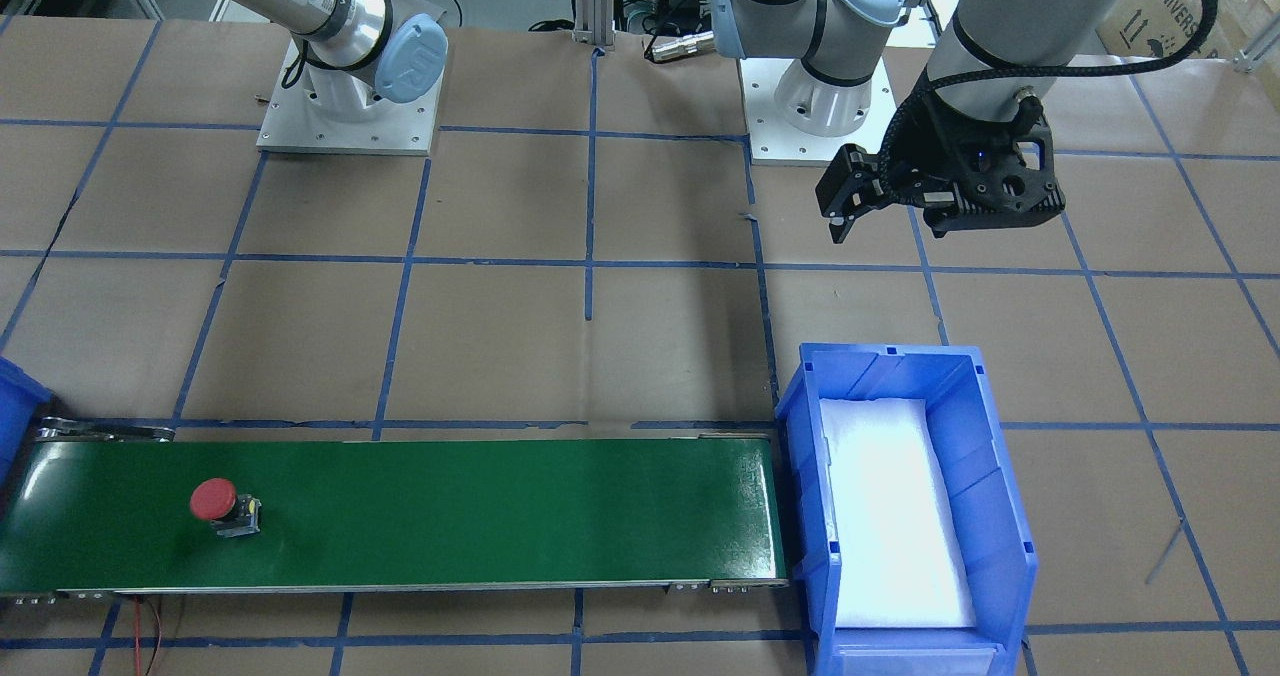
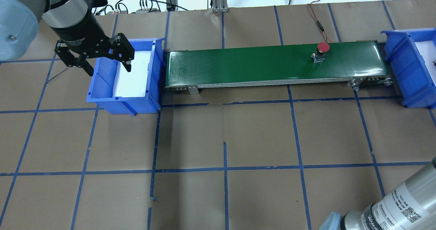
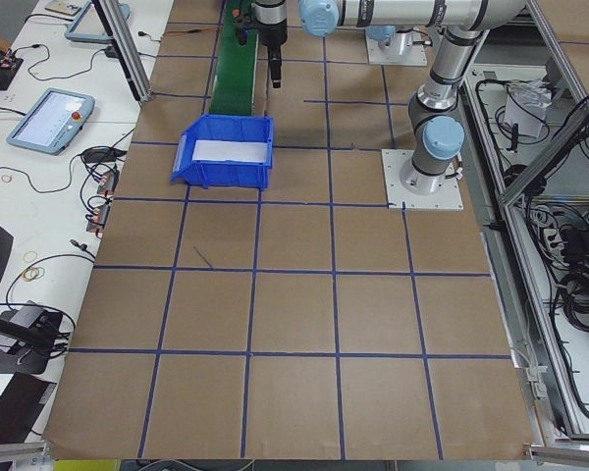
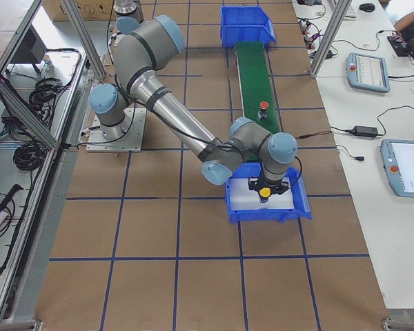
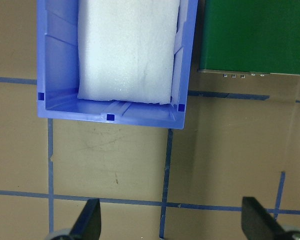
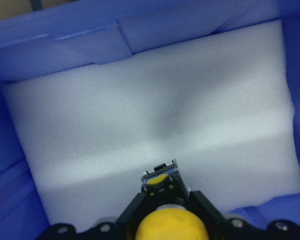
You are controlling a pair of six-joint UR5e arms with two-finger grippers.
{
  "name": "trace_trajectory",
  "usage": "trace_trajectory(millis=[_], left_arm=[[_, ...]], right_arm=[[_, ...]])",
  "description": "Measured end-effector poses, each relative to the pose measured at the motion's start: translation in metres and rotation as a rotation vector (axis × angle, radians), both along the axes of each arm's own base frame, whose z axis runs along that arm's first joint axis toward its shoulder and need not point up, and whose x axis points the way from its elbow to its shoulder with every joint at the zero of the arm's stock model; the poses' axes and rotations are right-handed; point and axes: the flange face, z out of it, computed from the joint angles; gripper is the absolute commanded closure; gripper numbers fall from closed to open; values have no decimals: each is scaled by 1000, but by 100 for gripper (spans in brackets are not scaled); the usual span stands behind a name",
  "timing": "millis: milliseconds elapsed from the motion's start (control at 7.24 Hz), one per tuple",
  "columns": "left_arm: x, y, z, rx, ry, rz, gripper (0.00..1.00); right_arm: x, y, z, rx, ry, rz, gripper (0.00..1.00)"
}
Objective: Transport two buttons from left to right
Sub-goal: 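Carry the yellow button into the blue bin and release it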
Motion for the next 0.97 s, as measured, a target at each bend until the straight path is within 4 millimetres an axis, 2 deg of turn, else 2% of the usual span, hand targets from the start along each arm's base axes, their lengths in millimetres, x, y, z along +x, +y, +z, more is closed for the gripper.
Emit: trace_trajectory(millis=[138,276,552,690,828,966], left_arm=[[0,0,0,0,0,0,0],[0,0,0,0,0,0,0],[0,0,0,0,-1,0,0],[0,0,0,0,-1,0,0],[0,0,0,0,-1,0,0],[0,0,0,0,-1,0,0]], right_arm=[[-2,-1,-15,-4,5,1,51],[-2,-1,-24,-10,8,1,1],[2,0,-26,-14,-1,0,0],[6,2,-13,-14,-3,2,0],[19,6,17,-17,-2,10,1],[40,10,54,-19,-3,26,1]])
